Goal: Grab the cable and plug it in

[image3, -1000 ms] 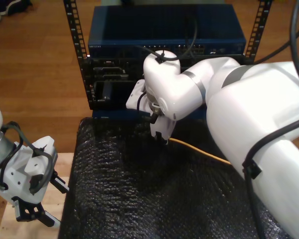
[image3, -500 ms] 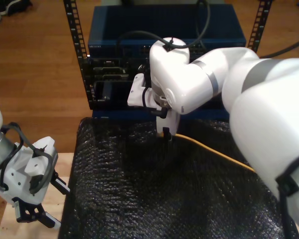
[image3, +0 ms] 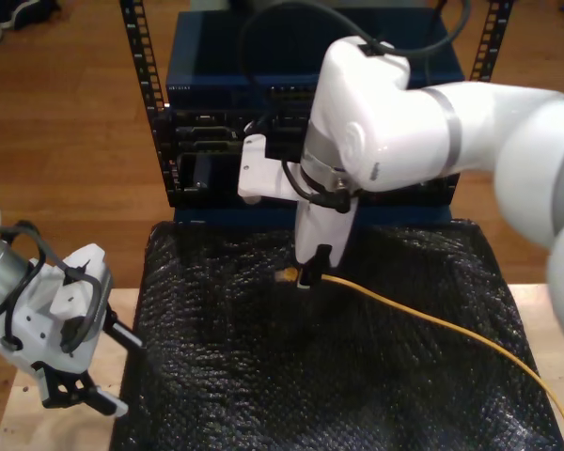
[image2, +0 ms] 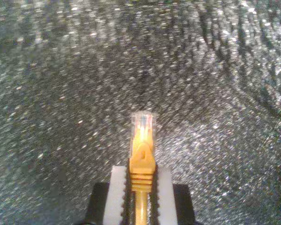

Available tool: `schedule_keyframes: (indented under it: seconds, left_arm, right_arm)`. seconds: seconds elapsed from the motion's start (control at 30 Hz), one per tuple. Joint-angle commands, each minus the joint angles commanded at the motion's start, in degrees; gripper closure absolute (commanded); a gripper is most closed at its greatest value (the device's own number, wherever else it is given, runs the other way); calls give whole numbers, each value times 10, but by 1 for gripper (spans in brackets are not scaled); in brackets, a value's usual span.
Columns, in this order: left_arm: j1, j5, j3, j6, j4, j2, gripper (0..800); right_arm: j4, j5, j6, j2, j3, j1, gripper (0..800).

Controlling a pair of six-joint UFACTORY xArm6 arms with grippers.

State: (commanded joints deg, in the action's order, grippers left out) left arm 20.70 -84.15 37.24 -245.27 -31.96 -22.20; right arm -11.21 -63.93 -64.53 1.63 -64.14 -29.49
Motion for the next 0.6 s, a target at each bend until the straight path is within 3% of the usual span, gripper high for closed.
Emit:
schedule_keyframes:
  seconds: [0.17,0.6]
  left_arm:
    - [-7,-9,5,1,-59,3,0]
    - [-110,-4,14,-22,-160,6,0]
  right_arm:
    - [-13,0,-9,39,30,3,792]
    - [-130,-52,-105,107,72,82,793]
